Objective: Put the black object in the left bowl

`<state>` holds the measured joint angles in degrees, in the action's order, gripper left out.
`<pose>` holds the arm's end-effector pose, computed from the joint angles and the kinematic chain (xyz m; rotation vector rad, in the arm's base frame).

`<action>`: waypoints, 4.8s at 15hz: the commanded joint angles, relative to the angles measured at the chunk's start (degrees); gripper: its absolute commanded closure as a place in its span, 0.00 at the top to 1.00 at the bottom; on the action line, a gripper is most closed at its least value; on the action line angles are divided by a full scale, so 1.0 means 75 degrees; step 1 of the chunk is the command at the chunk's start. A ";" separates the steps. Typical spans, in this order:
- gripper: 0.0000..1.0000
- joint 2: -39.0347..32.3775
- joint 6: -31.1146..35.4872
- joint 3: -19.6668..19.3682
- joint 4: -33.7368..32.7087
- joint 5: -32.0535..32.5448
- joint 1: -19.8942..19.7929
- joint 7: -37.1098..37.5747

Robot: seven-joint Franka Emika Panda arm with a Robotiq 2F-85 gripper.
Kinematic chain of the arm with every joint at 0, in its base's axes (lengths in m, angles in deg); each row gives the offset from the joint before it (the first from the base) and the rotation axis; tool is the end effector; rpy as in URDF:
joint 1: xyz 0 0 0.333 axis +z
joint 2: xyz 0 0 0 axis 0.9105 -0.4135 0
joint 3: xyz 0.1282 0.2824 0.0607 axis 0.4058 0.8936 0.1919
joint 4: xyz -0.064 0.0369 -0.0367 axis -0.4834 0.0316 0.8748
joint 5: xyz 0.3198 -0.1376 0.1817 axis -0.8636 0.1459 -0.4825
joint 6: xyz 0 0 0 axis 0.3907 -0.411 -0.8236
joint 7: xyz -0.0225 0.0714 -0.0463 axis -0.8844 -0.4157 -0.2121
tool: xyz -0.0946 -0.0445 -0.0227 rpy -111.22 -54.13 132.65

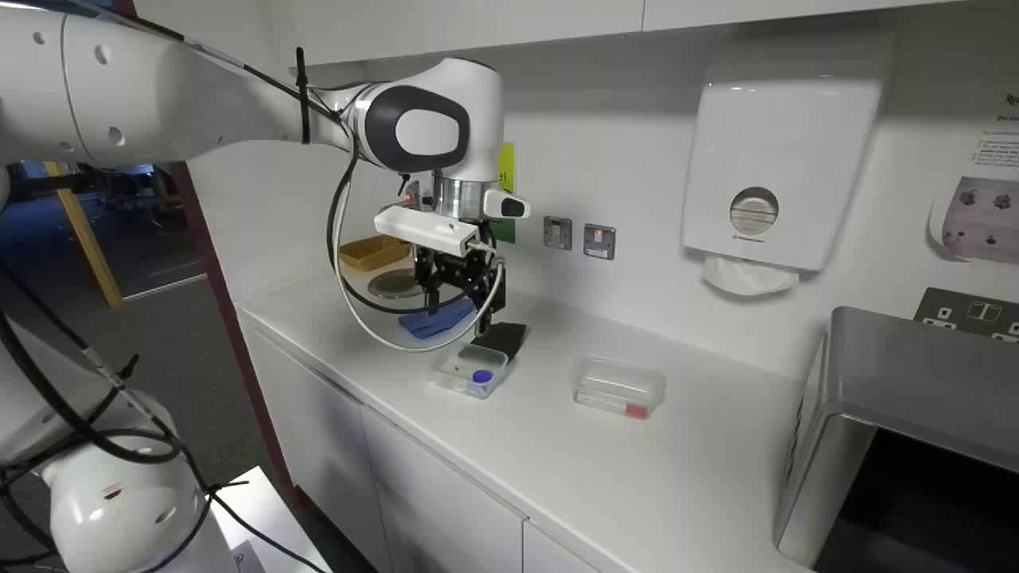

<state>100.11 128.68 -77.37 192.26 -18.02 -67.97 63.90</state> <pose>0.4078 -0.1447 0.5540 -3.0721 -0.2616 0.1865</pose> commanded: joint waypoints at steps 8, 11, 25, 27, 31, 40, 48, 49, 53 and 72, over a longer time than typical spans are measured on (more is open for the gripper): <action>1.00 -0.1134 0.1241 0.0005 -0.0334 -0.0873 -0.0355 0.1075; 1.00 -0.1735 0.2048 -0.0007 -0.0513 -0.1181 -0.0467 0.1022; 1.00 -0.3812 0.0874 0.0333 -0.2317 -0.3658 -0.0910 -0.2912; 1.00 -0.3650 0.1204 0.0430 -0.1969 -0.3448 -0.0906 -0.2554; 1.00 -0.3762 0.1183 0.0490 -0.2000 -0.3432 -0.0928 -0.2549; 1.00 -0.4272 0.1129 0.0526 -0.2441 -0.3532 -0.0929 -0.2167; 1.00 -0.5835 0.1131 0.0890 -0.3946 -0.3350 -0.1166 -0.0980; 1.00 -0.5945 0.1139 0.0955 -0.4126 -0.3303 -0.1205 -0.0981; 1.00 -0.6356 0.0924 0.1327 -0.4947 -0.3308 -0.1363 -0.1481; 1.00 -0.7774 -0.0179 0.2002 -0.7110 -0.3396 -0.1810 -0.1759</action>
<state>44.06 130.97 -64.11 143.53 -43.48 -79.47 51.72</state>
